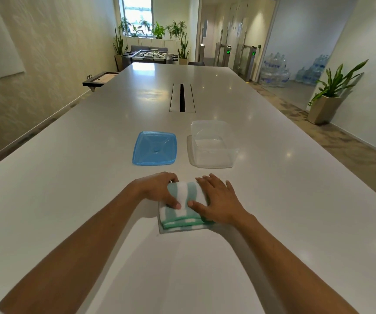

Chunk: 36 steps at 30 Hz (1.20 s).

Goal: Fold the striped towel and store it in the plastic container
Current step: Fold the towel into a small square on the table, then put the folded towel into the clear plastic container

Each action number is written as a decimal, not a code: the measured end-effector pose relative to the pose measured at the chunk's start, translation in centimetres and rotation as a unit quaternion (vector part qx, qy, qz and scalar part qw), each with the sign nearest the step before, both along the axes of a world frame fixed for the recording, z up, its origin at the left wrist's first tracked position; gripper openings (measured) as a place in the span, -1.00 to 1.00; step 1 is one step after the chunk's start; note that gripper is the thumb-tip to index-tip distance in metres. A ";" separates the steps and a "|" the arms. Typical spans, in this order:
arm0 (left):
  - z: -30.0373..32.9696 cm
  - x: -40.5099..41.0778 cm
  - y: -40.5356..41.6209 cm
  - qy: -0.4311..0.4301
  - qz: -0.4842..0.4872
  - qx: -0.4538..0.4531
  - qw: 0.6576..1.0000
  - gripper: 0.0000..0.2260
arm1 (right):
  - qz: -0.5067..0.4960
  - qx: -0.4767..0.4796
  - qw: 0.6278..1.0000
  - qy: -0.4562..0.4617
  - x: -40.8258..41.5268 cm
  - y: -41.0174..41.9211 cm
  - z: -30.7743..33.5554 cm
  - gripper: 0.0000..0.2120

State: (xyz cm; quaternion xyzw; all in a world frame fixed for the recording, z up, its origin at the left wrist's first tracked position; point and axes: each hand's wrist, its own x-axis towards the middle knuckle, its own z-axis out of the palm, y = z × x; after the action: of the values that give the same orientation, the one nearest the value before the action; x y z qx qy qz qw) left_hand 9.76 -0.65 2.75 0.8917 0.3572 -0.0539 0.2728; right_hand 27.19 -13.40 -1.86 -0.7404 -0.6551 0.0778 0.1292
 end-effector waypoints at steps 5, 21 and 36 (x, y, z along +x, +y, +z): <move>2.0 0.8 -0.5 -0.056 -0.069 -0.007 0.996 -0.51 | 0.024 -0.044 0.998 0.038 1.7 0.5 4.2 -0.32; -7.2 3.1 2.6 -0.373 0.171 0.074 0.909 -0.83 | -0.059 -0.068 0.935 0.344 6.9 1.9 9.1 -0.58; -9.8 4.1 3.6 -0.181 0.079 0.246 0.949 -0.48 | -0.230 0.183 0.840 0.456 13.0 13.6 11.6 -0.48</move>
State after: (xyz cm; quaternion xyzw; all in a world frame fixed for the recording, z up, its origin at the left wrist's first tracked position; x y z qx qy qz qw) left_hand 13.85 2.91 -7.06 0.8949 0.3733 0.2195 0.1079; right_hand 40.15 0.16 9.70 -0.7138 -0.3357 0.2532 0.5601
